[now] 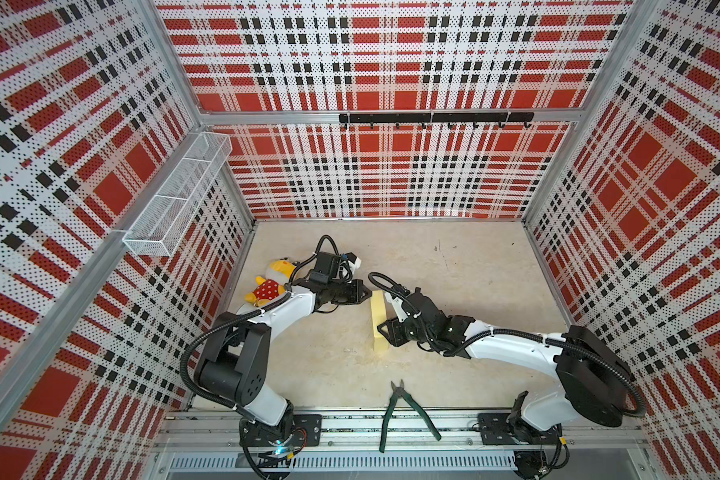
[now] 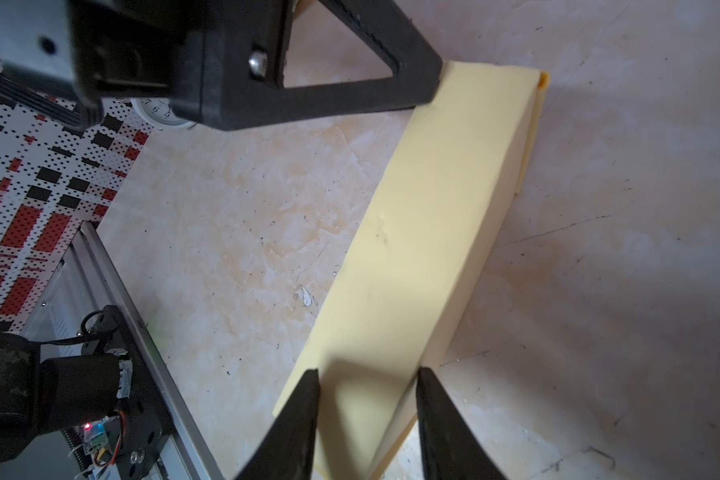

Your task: Fold the paper box

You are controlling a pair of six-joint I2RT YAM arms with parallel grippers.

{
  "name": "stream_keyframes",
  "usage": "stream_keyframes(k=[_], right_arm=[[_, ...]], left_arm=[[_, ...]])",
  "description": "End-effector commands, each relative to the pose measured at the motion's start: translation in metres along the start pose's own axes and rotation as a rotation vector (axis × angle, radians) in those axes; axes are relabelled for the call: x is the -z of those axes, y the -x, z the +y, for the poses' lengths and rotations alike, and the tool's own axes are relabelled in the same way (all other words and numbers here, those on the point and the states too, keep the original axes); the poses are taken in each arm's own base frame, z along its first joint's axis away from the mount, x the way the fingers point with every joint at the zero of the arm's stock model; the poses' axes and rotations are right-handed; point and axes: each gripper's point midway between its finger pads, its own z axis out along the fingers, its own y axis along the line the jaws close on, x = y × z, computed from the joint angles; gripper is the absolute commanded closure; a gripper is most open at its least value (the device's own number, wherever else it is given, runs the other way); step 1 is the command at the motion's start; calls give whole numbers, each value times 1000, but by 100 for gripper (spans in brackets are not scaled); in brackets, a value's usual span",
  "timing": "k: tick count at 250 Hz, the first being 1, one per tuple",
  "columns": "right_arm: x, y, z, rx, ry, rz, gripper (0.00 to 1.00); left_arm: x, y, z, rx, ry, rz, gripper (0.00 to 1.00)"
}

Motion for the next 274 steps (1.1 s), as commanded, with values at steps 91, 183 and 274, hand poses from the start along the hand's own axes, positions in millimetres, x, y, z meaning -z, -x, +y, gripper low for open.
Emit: stream_keyframes(k=[91,183,274], right_arm=[[24,50,-12,-68,-250,1,30],[-29,34,-11,-154,-269,98,27],[-35,42,-3,-119,-283,110,27]], left_arm=[[-10,-49,47,86,192,144,86],[-10,-49,47,94,189,144,87],[-7,-47,46,92,186,132,87]])
